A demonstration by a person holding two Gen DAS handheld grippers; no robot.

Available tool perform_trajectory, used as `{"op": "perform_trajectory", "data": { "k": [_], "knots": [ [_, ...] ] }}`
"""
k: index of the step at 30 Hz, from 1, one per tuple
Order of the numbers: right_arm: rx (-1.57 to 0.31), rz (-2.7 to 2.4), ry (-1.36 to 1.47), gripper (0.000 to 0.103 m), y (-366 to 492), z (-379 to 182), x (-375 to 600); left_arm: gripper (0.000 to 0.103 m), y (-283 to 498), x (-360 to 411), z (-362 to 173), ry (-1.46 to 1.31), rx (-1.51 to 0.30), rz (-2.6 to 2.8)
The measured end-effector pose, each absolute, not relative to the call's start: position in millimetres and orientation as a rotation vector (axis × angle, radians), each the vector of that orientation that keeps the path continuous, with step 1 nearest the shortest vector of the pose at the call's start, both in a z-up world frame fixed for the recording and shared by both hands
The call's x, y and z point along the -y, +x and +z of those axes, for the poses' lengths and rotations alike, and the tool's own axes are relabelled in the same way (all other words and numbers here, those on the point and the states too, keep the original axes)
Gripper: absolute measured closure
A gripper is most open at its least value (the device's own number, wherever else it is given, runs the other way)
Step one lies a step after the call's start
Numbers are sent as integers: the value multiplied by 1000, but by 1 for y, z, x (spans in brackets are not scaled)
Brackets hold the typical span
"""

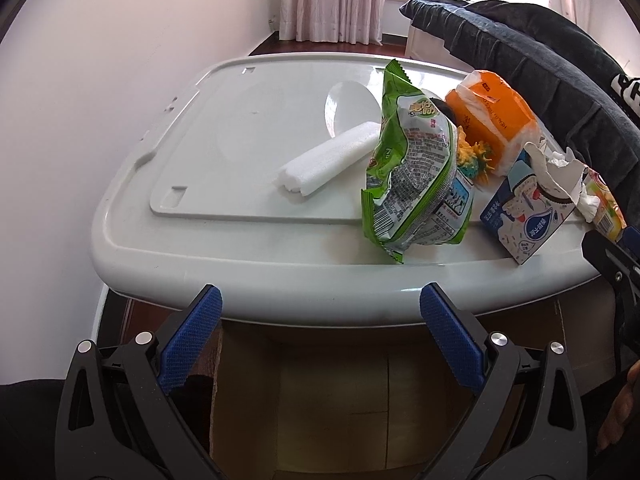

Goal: Collect trash
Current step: 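Grasp the blue milk carton with the right tool while the left tool grasps the green snack bag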

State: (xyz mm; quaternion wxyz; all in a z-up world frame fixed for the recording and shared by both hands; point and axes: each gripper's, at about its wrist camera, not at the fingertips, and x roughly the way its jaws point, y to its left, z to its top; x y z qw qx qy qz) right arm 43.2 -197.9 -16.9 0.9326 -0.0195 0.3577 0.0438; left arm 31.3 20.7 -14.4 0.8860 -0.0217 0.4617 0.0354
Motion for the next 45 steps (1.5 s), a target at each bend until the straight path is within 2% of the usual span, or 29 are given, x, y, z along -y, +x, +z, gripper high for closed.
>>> {"op": "perform_trajectory", "data": {
  "k": [9,25,26,27,28,34,45],
  "knots": [
    [-741,105,0,5,53,-21,196,6,29,-23,-15,-34,-956,88],
    [-747,169,-90,6,96,-42,154,6,27,-34,-19,-70,-982,97],
    [-753,170,-94,9,101,-44,153,6,27,-35,-20,-72,-986,99],
    [-761,172,-101,22,106,-48,150,6,27,-36,-20,-73,-988,99],
    [-779,173,-109,46,111,-53,148,6,27,-37,-21,-76,-992,100],
    [-764,203,-59,55,111,-56,156,6,25,-38,-19,-79,-985,104],
    [-726,191,68,55,59,-18,204,6,25,-7,-8,-33,-915,-21]
  ]
}}
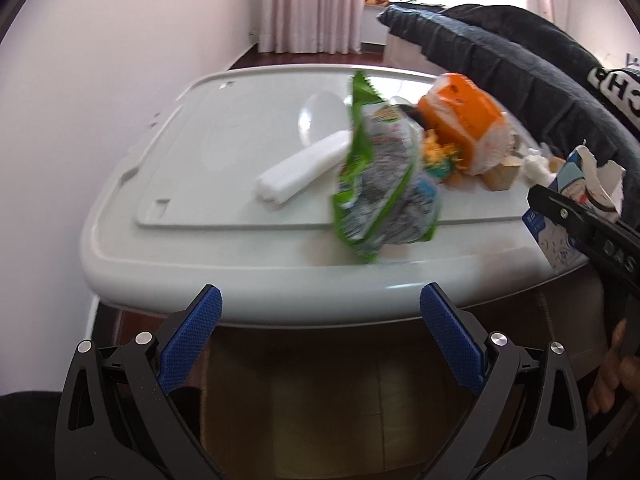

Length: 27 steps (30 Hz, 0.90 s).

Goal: Collect trash
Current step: 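Grasp the blue milk carton with the right tool while the left tool grasps the green snack bag, then lower both held items into the cardboard box and open both tools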

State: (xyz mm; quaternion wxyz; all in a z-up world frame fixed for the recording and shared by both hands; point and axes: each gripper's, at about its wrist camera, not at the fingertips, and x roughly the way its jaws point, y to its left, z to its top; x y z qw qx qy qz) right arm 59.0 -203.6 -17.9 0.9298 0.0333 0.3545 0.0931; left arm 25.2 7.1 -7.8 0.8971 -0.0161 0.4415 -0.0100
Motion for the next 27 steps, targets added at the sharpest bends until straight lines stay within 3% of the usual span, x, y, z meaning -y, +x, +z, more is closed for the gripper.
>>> {"op": "perform_trajectory", "data": {
  "k": [8,21,23,24,25,27],
  "knots": [
    [-673,181,49,53,30,-5,221,6,74,32,-4,-31,-912,-156],
    [-723,179,113,53,43,-20,233,7,118,30,-32,-22,-943,-119],
    [-726,179,113,52,44,-21,232,11,123,30,-36,-28,-945,-125],
    [-725,178,110,52,44,-21,232,25,124,31,-38,-22,-947,-124],
    [-724,176,107,52,44,-21,231,52,120,30,-37,8,-926,-97],
    [-726,171,100,52,43,-21,230,63,118,30,-35,20,-917,-99]
  ]
}}
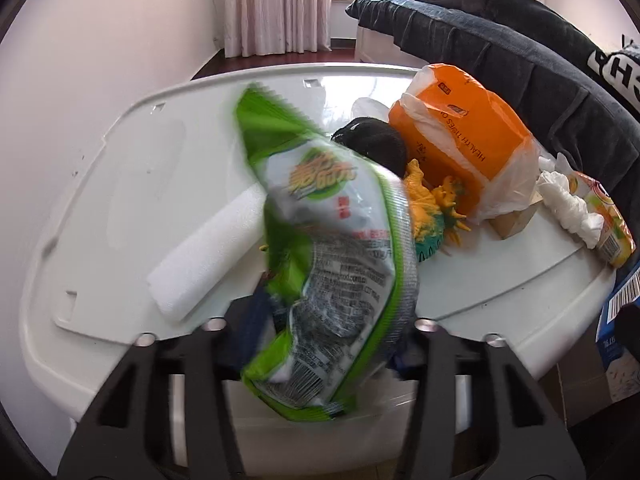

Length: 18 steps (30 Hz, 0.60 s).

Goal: Collect trash
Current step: 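Lower both held items into the cardboard box and open both tools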

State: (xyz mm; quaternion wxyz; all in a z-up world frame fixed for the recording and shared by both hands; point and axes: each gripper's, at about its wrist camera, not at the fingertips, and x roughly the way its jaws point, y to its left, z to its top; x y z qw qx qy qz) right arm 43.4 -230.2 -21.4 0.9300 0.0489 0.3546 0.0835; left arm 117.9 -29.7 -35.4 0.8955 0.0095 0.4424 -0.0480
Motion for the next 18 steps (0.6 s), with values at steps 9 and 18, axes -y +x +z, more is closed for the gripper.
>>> {"op": "perform_trajectory", "data": {
  "k": [9,18],
  "knots": [
    [-708,176,98,52,37,-16,231,74,91,20,-7,-38,-858,-100],
    [-683,259,46,52,2,4,220,74,4,22,48,-20,-802,-117]
  ]
}}
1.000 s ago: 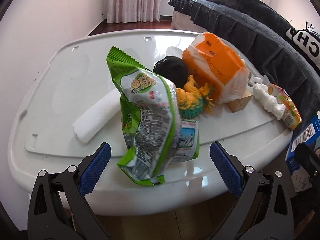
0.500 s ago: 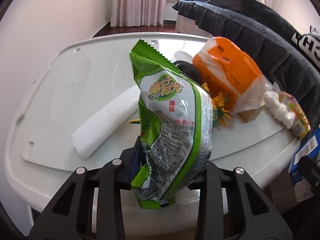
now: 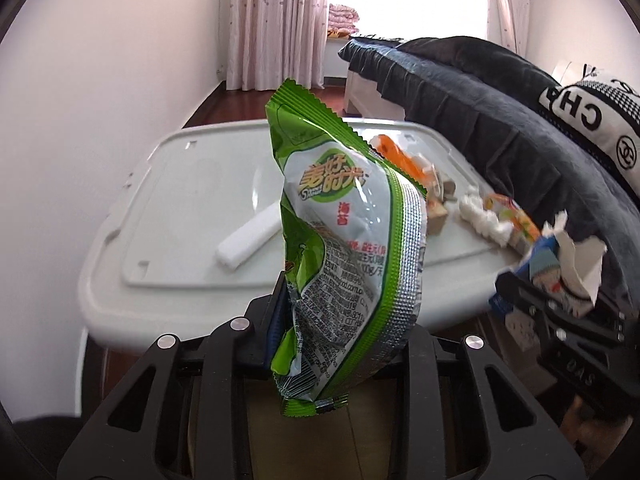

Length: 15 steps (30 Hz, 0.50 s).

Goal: Collect trash
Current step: 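Lower both held items into the cardboard box and open both tools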

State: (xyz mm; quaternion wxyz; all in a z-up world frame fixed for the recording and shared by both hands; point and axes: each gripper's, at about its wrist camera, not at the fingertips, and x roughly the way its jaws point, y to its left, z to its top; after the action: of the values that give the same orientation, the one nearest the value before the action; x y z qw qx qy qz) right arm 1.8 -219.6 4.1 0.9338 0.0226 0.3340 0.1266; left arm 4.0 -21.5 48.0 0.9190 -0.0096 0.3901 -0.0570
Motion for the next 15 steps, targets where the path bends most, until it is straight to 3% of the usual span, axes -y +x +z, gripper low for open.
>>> {"op": "perform_trajectory", "data": {
  "k": [8,15],
  "knots": [
    [-801,304,9,52,-40,-10,208,74,-51,14,1,41,-990,-74],
    [-1029,263,-36,52,-46,-73,193,74,-55,4,-69,-2,-1246,-70]
  ]
}}
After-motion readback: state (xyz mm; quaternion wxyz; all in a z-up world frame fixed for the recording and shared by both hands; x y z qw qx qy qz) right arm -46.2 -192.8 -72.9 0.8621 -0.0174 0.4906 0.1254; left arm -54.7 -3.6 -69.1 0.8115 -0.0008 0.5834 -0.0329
